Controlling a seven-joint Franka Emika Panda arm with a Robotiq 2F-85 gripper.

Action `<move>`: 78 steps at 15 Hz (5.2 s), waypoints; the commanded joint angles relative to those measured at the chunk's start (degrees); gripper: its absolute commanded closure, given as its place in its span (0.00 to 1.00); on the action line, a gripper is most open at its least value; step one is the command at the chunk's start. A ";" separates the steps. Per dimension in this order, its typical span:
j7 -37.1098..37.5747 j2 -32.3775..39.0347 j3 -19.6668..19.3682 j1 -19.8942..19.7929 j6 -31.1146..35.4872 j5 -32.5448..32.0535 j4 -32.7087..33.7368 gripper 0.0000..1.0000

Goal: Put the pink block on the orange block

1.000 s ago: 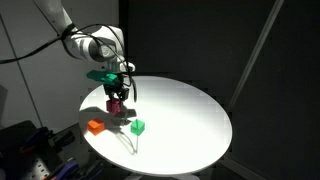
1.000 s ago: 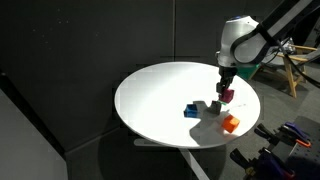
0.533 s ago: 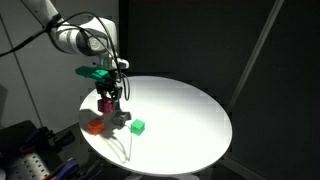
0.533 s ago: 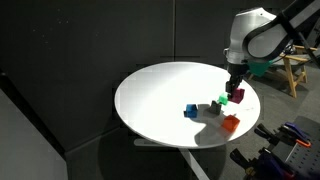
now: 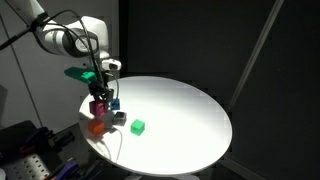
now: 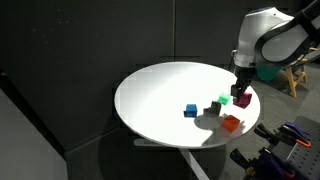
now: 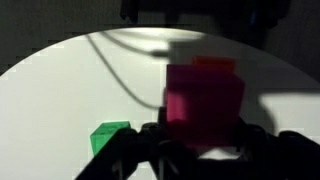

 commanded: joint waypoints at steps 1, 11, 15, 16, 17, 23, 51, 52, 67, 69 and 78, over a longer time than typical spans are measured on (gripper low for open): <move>3.42 -1.17 1.75 -0.61 4.56 -1.56 -3.26 0.68; 1.68 4.31 3.11 -0.23 14.41 -3.48 -4.69 0.68; 1.40 5.98 2.95 0.05 15.99 -3.27 -4.69 0.68; 1.32 6.36 2.88 0.10 16.29 -3.26 -4.65 0.68; 1.02 6.76 2.82 0.14 16.74 -3.10 -4.62 0.68; -0.43 8.83 2.56 0.39 19.80 -2.55 -4.46 0.68; -8.26 6.24 4.53 -0.17 18.38 8.34 -5.36 0.00; -9.02 5.26 4.62 -0.02 17.42 9.74 -5.23 0.00; -10.22 -7.08 1.01 -0.63 1.26 10.64 -0.19 0.00; -10.28 -7.41 0.52 -0.77 -1.02 10.78 1.80 0.00; -12.22 -11.34 -0.38 -0.58 -13.15 11.16 7.80 0.00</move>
